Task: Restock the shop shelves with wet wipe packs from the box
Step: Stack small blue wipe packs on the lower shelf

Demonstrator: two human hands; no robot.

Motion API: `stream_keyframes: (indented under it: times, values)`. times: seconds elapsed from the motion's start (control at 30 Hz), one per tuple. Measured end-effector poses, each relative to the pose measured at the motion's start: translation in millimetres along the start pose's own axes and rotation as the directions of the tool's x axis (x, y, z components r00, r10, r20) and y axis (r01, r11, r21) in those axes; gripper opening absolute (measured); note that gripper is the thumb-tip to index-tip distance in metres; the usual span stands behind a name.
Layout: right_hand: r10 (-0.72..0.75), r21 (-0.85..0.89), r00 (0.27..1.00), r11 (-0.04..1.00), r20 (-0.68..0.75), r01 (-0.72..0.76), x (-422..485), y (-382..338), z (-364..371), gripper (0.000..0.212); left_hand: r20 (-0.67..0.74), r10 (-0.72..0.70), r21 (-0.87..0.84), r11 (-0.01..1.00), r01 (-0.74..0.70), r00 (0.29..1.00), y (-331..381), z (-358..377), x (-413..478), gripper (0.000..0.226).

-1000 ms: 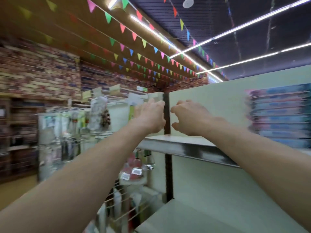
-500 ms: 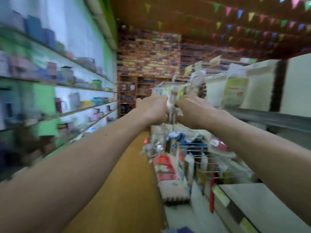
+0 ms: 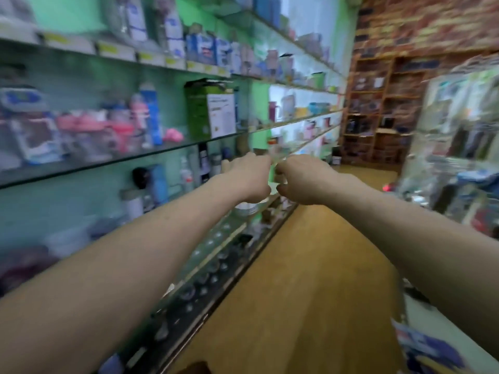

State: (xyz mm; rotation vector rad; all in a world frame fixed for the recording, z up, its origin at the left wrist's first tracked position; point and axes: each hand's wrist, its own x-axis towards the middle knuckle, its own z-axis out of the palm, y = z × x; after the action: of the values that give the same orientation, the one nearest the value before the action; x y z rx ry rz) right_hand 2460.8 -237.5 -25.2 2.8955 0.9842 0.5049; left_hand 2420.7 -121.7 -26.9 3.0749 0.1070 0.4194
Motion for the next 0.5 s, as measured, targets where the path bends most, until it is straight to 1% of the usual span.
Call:
stream_keyframes:
  times: [0.2, 0.4, 0.5]
  values:
    - [-0.211, 0.063, 0.977, 0.976, 0.025, 0.209, 12.6, -139.5, 12.5, 0.034, 0.057, -0.184, 0.032, 0.983, 0.182, 0.981, -120.7, 6.6, -81.1, 0.046]
    - [-0.315, 0.127, 0.947, 0.944, 0.059, 0.306, 2.7, -275.5, 27.1, 0.032, 0.11, -0.307, 0.095, 0.95, 0.297, 0.945, -225.0, 5.5, -176.2, 0.043]
    - [-0.375, 0.185, 0.924, 0.916, 0.075, 0.357, -10.0, -340.6, 36.6, 0.033, 0.132, -0.355, 0.09, 0.934, 0.346, 0.925, -272.6, 10.9, -224.9, 0.042]
